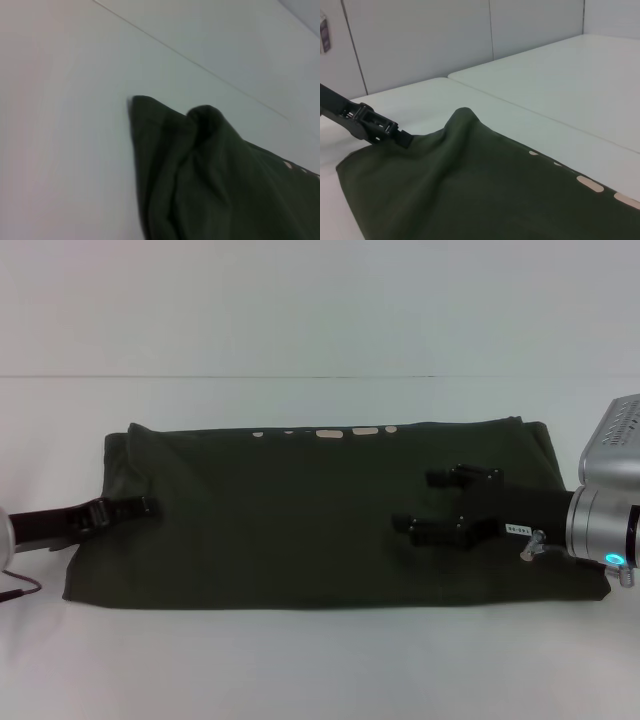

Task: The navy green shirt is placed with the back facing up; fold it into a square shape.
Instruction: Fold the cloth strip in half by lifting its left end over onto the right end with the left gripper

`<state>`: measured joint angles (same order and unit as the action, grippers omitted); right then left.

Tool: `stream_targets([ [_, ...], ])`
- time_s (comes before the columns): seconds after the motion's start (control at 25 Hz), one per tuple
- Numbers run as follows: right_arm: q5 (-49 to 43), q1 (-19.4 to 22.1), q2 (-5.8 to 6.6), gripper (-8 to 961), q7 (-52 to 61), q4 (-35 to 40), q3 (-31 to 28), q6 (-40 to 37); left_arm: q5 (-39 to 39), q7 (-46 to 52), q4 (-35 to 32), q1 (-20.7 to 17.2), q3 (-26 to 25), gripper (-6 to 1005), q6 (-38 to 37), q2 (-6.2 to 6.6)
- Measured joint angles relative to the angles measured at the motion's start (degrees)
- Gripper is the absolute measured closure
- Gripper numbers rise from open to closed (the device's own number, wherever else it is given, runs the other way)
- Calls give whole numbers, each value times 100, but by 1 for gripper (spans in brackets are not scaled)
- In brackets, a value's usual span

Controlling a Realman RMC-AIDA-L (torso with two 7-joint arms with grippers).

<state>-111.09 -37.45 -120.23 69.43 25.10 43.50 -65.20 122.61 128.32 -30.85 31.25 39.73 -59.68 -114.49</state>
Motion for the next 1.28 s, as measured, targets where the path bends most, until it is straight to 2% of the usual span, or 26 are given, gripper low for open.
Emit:
stream_targets([
  [0.36, 0, -2, 0, 33, 0, -63, 1, -2, -3, -6, -2, 240, 72, 122, -66, -181],
  [0.76, 0, -8, 0, 33, 0, -67, 1, -12, -2, -13, -51, 204, 62, 124, 51, -216],
  [1.28, 0, -8, 0, 33, 0, -68, 1, -42, 145, -99, -119, 199, 88, 627, 190, -224],
])
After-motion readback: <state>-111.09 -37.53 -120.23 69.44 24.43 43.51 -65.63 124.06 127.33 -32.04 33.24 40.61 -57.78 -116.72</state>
